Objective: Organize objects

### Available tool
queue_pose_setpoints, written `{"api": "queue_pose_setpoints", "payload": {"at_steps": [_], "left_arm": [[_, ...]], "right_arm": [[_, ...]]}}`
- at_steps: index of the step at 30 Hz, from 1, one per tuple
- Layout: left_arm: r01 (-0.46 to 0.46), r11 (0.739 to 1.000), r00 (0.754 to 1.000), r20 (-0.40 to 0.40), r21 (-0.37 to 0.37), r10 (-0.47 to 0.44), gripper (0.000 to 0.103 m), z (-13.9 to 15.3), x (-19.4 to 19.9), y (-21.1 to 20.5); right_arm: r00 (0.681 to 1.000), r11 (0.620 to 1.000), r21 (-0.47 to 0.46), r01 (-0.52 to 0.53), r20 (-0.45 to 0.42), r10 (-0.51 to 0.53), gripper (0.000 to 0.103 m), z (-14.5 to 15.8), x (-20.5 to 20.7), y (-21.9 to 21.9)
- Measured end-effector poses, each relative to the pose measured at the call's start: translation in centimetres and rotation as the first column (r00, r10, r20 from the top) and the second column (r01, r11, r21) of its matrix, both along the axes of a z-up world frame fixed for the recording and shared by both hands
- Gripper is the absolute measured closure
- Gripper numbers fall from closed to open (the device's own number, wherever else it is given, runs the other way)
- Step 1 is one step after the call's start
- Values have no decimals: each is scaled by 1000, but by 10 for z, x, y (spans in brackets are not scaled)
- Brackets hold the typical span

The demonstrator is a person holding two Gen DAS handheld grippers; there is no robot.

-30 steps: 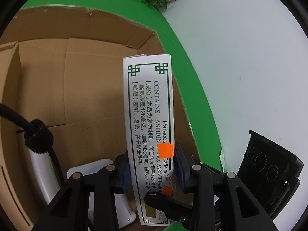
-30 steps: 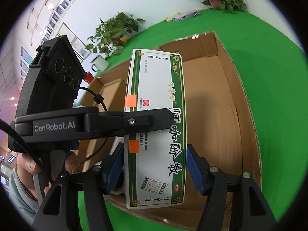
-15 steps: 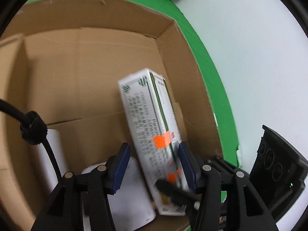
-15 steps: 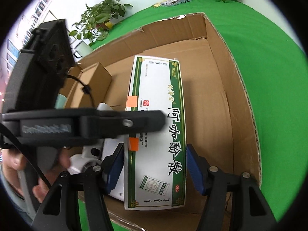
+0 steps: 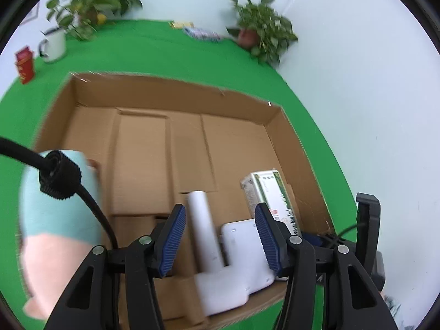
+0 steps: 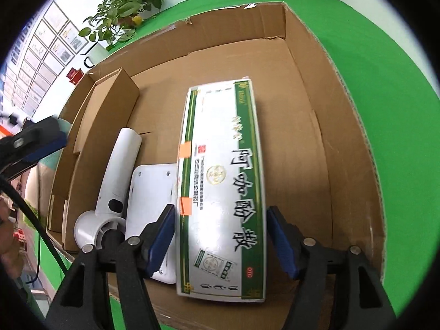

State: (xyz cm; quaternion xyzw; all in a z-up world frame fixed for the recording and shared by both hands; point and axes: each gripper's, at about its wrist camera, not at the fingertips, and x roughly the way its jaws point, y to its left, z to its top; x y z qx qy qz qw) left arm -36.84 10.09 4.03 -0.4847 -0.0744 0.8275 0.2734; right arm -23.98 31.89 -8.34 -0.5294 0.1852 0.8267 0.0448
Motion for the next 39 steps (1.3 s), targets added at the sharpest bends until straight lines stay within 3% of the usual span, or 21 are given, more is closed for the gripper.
{"api": "queue_pose_setpoints", "payload": {"at_steps": [6,10,13,16,18,25,29,39], "left_arm": [[-63,996,994,-94,-58,58,52,-12,34,-25],[-168,978,967,-215,-122,139,52,-12,64,-51],[-248,954,932,-309,-166,189,35,-19,87,-59],[-351,915,870,-432,-200,239,13,-27,117,-68],[-374,907,838,-489,-191,243,7,-37,132,-67],[-415,893,791,-554,-172,261,5,-61,146,-63],[-435,878,767,-593,-202,243,5,-67,151,-56],[-452,858,736,-646,-244,203,1,-88,156,-46]], "right_arm": [[999,1000,8,1,41,-1,31,-5,0,-8],[1000,998,54,30,-1,-30,24,6,7,-12],[992,983,177,49,-122,-28,20,22,23,-29],[968,960,268,76,-251,-7,17,30,43,-54],[953,954,292,72,-301,20,17,28,54,-71],[907,899,405,167,-421,20,13,12,74,-110],[895,895,407,183,-445,20,9,12,71,-108],[865,886,417,205,-500,35,1,10,76,-113]]}}
